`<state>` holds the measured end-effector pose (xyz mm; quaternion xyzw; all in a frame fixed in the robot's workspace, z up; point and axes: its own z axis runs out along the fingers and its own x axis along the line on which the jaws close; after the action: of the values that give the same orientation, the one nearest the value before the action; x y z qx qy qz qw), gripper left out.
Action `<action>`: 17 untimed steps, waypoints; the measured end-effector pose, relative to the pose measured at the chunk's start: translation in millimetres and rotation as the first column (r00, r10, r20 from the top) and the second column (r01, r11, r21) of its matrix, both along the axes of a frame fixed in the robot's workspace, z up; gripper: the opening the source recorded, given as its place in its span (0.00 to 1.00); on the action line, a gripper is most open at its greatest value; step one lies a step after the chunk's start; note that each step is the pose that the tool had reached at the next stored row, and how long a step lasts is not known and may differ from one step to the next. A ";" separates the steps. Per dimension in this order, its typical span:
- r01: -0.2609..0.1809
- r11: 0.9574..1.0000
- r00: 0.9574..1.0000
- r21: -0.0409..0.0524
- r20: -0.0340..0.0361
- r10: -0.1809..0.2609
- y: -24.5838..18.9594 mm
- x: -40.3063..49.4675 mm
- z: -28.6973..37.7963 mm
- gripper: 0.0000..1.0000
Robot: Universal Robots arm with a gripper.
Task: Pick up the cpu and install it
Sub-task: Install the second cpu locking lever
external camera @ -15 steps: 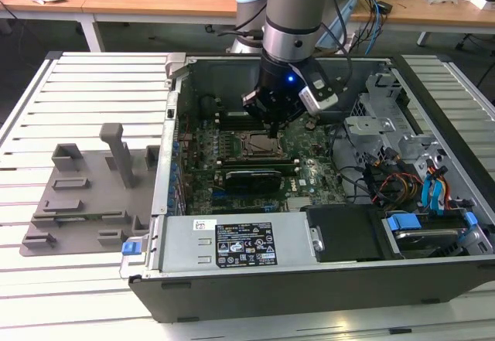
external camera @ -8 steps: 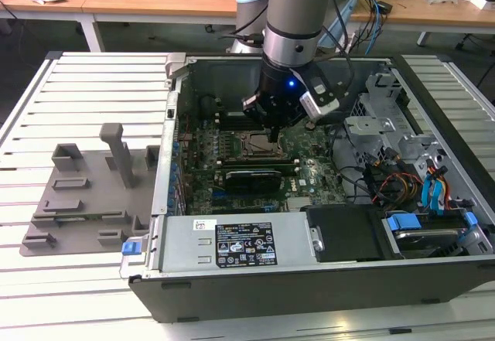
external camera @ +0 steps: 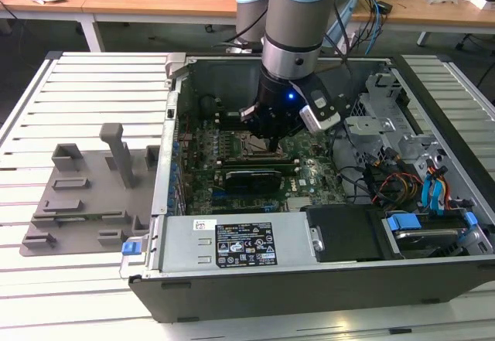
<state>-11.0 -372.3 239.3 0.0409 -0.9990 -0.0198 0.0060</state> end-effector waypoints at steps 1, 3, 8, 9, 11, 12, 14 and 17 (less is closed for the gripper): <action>0.000 1.000 1.000 0.015 0.000 0.000 -4.1 -2.4 -0.1 0.11; 0.000 0.999 1.000 0.045 0.000 0.000 -8.8 -7.6 -0.2 0.11; 0.000 0.997 1.000 0.079 0.001 0.000 -9.5 -20.2 -1.4 0.11; 0.000 0.997 1.000 0.079 0.001 0.000 -9.6 -20.9 -2.3 0.11; 0.000 0.997 1.000 0.079 0.001 0.000 -9.9 -21.7 -4.3 0.11; 0.000 0.997 1.000 0.079 0.001 0.000 -10.1 -22.5 -6.3 0.11; 0.000 0.997 1.000 0.079 0.001 0.000 -10.1 -23.1 -8.3 0.11; 0.000 0.997 1.000 0.079 0.001 0.000 -10.1 -24.2 -14.2 0.11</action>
<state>-35.2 -382.4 225.1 0.0411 -0.9974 -0.0591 0.0040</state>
